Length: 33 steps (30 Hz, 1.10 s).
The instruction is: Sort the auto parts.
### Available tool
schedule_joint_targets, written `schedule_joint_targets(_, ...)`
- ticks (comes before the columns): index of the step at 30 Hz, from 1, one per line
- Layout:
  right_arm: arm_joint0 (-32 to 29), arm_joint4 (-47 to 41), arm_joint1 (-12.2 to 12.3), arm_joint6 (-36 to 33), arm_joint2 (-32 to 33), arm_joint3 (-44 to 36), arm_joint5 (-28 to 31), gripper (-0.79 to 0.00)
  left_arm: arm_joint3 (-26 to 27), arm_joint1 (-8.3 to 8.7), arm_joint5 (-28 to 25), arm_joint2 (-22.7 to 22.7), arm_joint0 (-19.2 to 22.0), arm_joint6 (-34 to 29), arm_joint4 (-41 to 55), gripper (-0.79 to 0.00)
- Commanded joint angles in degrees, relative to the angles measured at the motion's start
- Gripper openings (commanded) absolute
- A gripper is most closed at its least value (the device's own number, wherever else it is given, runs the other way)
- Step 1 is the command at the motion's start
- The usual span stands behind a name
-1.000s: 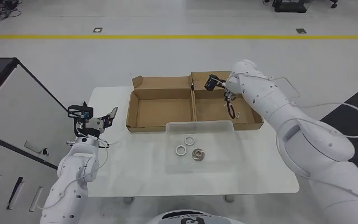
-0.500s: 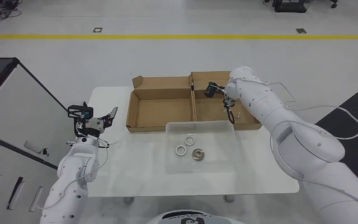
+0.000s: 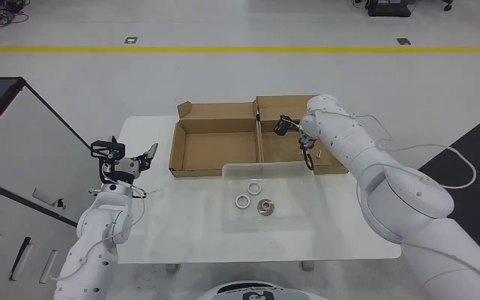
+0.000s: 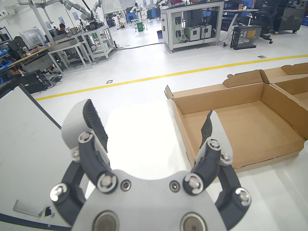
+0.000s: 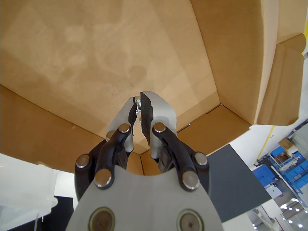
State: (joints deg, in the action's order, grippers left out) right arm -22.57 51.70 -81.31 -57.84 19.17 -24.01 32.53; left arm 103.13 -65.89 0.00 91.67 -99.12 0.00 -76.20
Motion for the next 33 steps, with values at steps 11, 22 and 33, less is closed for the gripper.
schedule_joint_targets(11, -0.36, 0.66, -1.17, 0.7, 0.42, 2.84, 0.54, -0.785, 0.0, 0.0, 0.0, 0.0, 0.0, 0.0, 0.0, 0.0)
schedule_joint_targets(22, -0.33, 1.18, -1.94, 1.27, 0.95, 4.81, 1.19, -0.526, 0.0, 0.0, 0.0, 0.0, 0.0, 0.0, 0.0, 0.0)
schedule_joint_targets(33, 1.46, 1.46, -1.92, 3.89, 2.17, 5.8, 2.58, 0.0, 0.0, 0.0, 0.0, 0.0, 0.0, 0.0, 0.0, 0.0)
